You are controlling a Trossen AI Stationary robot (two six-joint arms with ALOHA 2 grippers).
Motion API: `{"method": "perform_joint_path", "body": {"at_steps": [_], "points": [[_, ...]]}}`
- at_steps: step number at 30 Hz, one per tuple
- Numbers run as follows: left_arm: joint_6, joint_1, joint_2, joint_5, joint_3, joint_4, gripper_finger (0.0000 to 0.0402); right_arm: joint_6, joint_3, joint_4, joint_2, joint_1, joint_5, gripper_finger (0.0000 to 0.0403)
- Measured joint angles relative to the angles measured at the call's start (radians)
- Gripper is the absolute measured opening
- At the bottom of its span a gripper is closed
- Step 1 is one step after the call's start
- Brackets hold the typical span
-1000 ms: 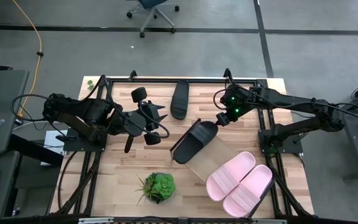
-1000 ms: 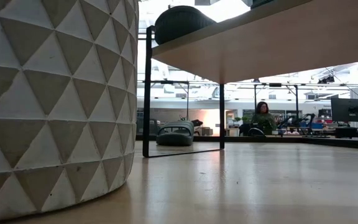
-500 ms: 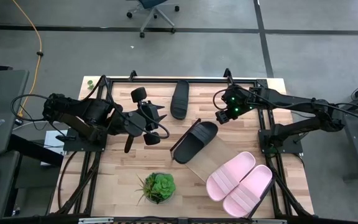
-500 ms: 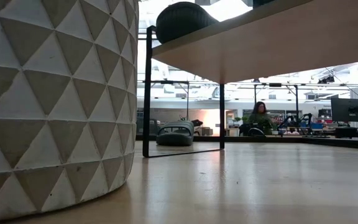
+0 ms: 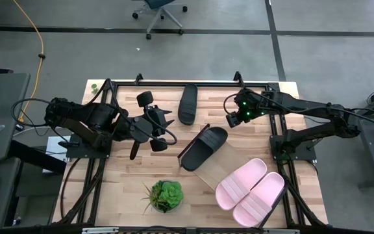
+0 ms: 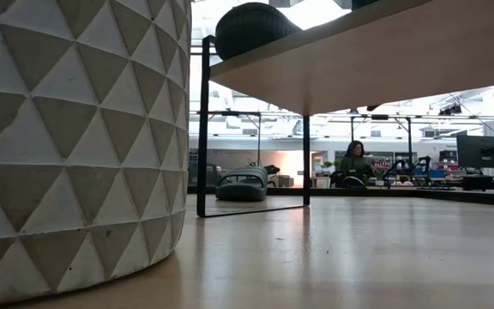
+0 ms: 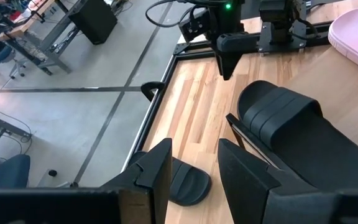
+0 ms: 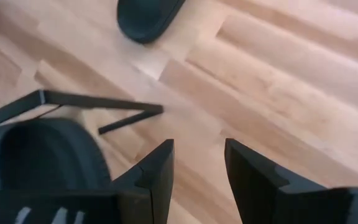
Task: Pick and place slides into the shelf
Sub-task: Put the black slides on the shelf
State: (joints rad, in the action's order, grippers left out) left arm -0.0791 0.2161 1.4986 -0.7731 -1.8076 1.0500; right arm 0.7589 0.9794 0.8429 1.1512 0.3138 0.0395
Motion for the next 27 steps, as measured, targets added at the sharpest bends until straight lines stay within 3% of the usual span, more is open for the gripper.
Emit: {"method": "perform_joint_path", "body": {"at_steps": [6, 10, 13, 17, 19, 23, 27], "points": [[0.063, -0.004, 0.0, 0.007, 0.0, 0.0, 0.0117, -0.014, 0.0, -0.022, -0.023, -0.003, -0.194, 0.0133], [0.106, -0.088, 0.0, 0.158, 0.0, -0.001, 0.0117, -0.143, 0.0, -0.172, -0.068, -0.031, -0.327, 0.0133], [0.16, -0.197, 0.0, 0.296, 0.0, -0.007, 0.0117, -0.275, 0.0, -0.314, -0.108, -0.04, -0.233, 0.0133], [0.234, -0.338, 0.01, 0.391, 0.0, -0.007, 0.0117, -0.258, 0.0, -0.312, -0.157, -0.007, -0.187, 0.0133], [0.265, -0.423, 0.02, 0.469, 0.0, -0.014, 0.0117, -0.283, 0.0, -0.308, -0.176, 0.023, -0.069, 0.0133], [0.273, -0.583, 0.068, 0.673, 0.0, -0.031, 0.0117, -0.357, 0.0, -0.337, -0.187, 0.072, 0.272, 0.0133], [0.207, -0.686, 0.125, 0.776, 0.0, -0.061, 0.0117, -0.376, 0.0, -0.362, -0.182, 0.103, 0.392, 0.0133]]}}
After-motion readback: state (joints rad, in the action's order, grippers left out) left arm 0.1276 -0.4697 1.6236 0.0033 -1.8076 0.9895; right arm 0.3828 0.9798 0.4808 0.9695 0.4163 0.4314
